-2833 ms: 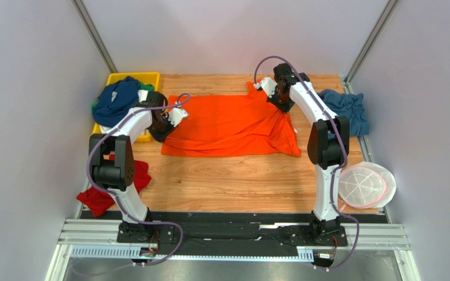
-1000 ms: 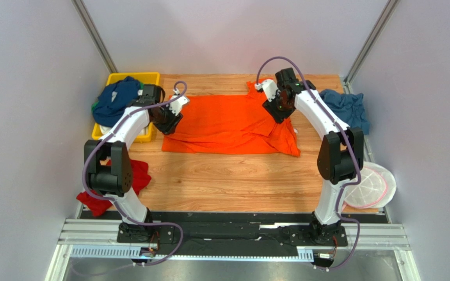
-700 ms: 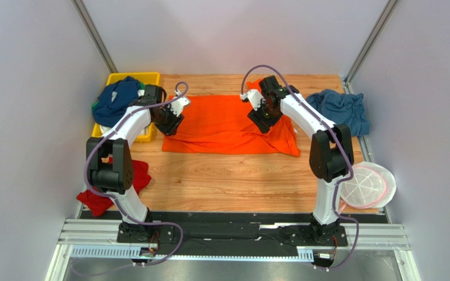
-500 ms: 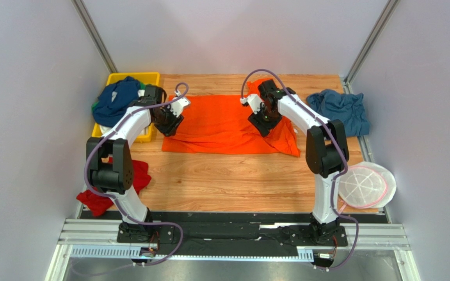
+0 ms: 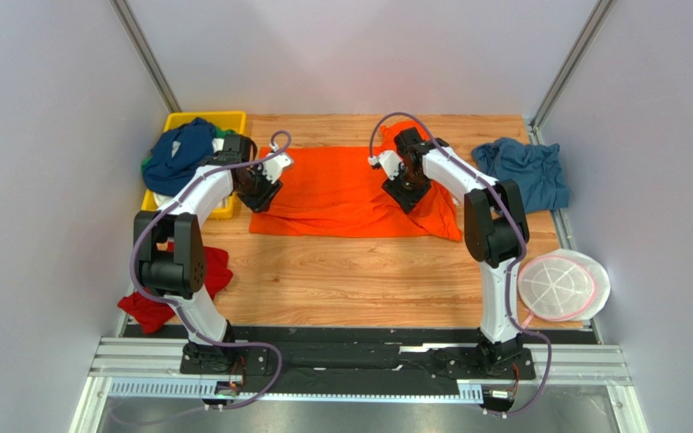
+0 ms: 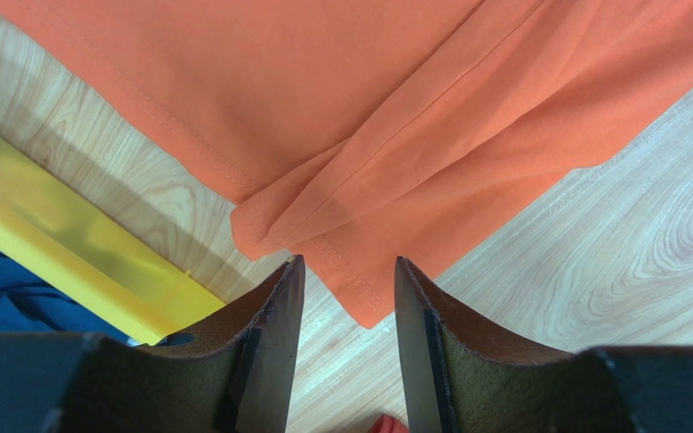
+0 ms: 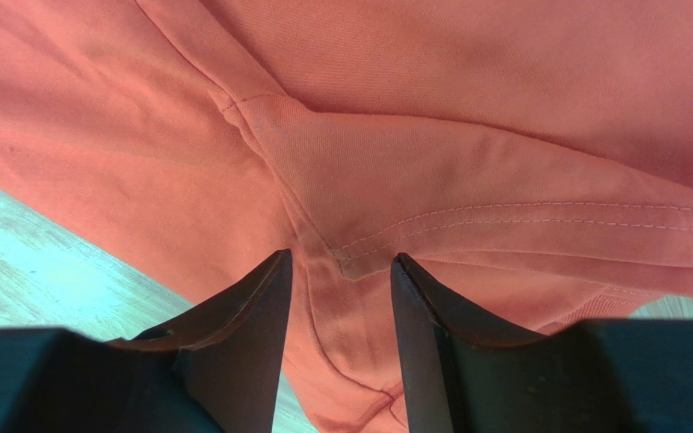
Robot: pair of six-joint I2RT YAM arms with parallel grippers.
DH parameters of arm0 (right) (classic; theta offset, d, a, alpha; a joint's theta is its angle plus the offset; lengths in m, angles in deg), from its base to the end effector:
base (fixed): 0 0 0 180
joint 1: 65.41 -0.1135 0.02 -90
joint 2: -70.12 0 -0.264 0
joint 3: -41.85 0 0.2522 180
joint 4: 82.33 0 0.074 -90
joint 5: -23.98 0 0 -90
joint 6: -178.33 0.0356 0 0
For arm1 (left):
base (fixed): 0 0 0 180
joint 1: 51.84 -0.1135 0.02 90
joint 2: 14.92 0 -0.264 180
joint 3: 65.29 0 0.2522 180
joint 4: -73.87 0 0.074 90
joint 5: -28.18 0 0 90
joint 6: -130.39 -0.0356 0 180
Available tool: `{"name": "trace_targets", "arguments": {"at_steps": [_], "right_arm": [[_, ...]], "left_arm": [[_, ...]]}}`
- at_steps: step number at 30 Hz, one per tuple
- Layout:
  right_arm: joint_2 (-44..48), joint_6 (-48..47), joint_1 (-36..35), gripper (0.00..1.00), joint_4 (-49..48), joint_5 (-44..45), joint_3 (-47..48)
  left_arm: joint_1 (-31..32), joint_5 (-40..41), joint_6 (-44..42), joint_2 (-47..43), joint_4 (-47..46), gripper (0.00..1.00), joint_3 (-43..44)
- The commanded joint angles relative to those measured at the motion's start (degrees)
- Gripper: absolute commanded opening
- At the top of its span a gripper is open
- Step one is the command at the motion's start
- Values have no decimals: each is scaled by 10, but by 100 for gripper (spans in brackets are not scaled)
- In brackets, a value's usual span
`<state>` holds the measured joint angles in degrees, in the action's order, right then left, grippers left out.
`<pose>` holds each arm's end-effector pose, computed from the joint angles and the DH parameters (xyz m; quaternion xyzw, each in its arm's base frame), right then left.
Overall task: Fold and stack the t-shirts
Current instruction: Fold the flattened tshirt in 1/3 of the way
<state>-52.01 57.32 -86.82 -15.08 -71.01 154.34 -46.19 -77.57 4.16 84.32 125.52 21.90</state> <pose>0.4028 0.1613 0.1882 -0.4428 0.8883 0.0336 0.1173 0.3543 -0.0448 0.2244 0.3738 0.8897 -0.0693 0.2526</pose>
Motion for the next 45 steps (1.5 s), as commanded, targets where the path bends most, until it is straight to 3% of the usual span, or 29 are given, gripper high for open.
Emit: {"name": "trace_targets", "arguments": {"at_steps": [1,4,10,14,20,27,31,35,38,45], "right_arm": [[-8,-16,1,47,-16,10,27],[-11,-18,1,43,-17,11,29],[-14,-20,1,28,-17,18,30],[-15,-21,1,28,-17,21,26],[-13,-20,1,38,-18,19,18],[-13,-20,1,38,-22,19,6],[-19,-22,1,29,-29,26,1],[-23,-22,2,9,-31,30,1],[-21,-23,4,0,-32,33,4],[-12,-21,4,0,-13,45,41]], "left_arm": [[3,-1,-9,3,-9,50,-2],[3,-2,-9,4,-10,50,-2],[3,0,-12,6,-10,50,-5],[3,1,-12,3,-9,50,-8],[3,6,-17,3,-11,49,-12],[3,12,-20,1,-12,49,-14],[3,15,-22,4,-13,49,-14],[2,15,-22,10,-14,49,-12],[3,14,-21,13,-16,49,-12],[3,12,-18,12,-18,49,-13]]}}
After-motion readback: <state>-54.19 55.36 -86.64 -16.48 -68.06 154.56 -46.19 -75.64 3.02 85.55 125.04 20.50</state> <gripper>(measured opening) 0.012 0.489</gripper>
